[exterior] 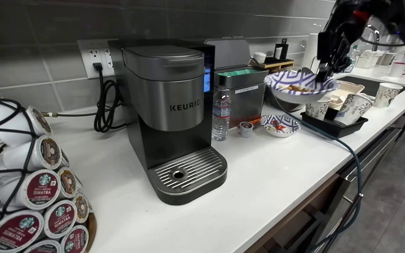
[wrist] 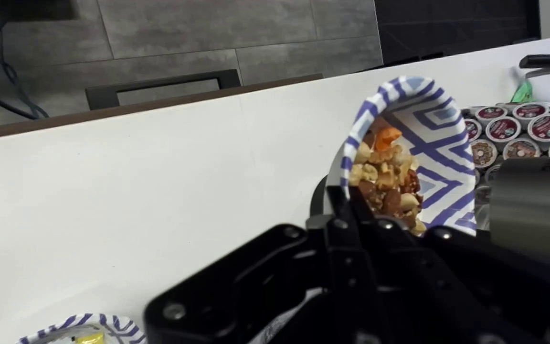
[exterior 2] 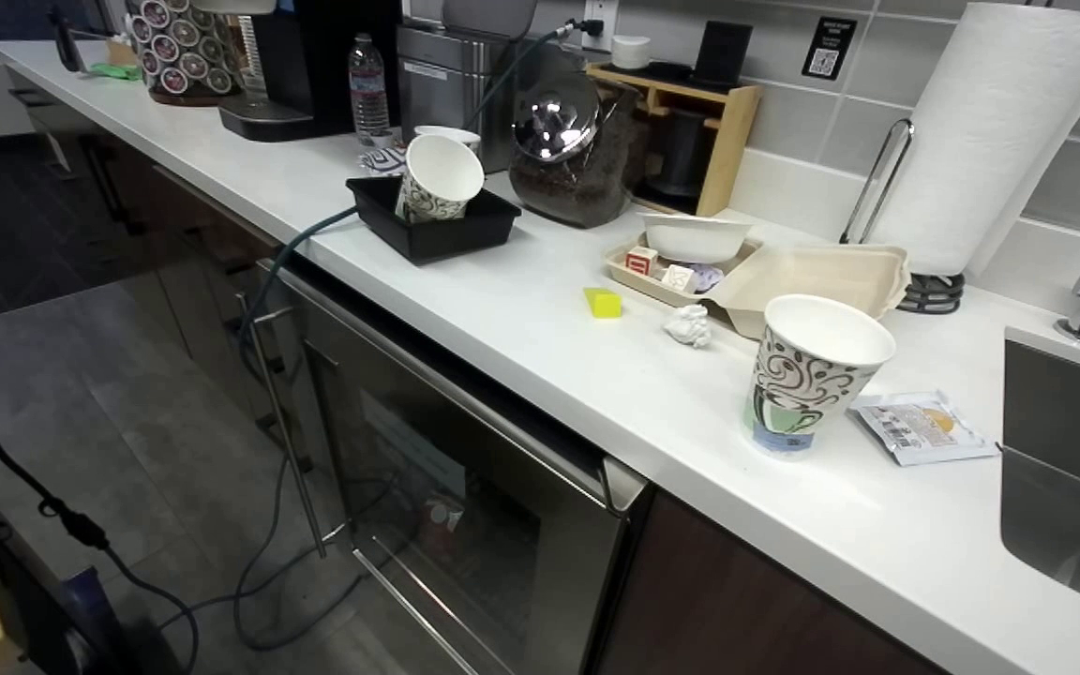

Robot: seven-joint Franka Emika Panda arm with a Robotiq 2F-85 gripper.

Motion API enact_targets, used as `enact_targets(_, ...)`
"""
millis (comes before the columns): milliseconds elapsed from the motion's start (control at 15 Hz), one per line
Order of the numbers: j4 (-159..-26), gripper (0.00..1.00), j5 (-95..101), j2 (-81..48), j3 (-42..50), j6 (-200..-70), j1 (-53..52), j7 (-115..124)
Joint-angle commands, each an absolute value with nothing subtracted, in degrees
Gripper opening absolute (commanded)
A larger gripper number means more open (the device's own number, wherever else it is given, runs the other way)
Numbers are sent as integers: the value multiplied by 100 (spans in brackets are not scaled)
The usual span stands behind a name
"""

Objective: Move the black tray to the right and move the white bowl to the left

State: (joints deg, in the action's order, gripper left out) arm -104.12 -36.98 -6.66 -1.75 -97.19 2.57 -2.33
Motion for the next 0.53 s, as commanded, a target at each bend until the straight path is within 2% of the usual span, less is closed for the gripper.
enact_targets(0,-10377,1,-3951,-1274,-160,-10230,138,-287)
enact_targets(467,-10595,1,-3902,-1742,-275,-10879,39,-308)
